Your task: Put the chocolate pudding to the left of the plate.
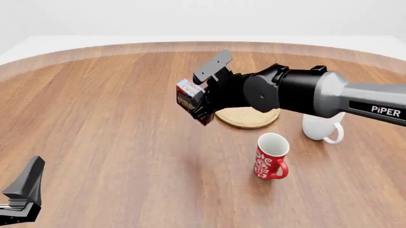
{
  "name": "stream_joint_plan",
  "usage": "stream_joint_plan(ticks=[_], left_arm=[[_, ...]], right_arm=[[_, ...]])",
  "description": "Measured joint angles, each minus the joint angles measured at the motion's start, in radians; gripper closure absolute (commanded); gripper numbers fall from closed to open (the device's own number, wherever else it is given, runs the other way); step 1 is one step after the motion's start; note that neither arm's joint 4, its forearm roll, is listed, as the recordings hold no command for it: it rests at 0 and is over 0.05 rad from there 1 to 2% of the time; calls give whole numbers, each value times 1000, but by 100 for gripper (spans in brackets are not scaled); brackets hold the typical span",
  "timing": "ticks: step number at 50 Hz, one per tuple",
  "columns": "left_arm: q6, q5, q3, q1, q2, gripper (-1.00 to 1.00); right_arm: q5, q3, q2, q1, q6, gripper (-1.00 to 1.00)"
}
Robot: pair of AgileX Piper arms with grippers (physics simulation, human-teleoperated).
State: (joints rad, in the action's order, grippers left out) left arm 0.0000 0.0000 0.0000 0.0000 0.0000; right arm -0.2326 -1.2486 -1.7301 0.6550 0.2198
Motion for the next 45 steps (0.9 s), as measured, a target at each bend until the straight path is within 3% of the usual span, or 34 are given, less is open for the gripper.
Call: stream_joint_plan(ticks=[19,45], left_arm=[[0,0,0,0,0,-100],[0,0,0,0,0,-100]], right_arm=[[-99,-196,-88,-27,39,100],[-218,-585,-395,-66,63,100]])
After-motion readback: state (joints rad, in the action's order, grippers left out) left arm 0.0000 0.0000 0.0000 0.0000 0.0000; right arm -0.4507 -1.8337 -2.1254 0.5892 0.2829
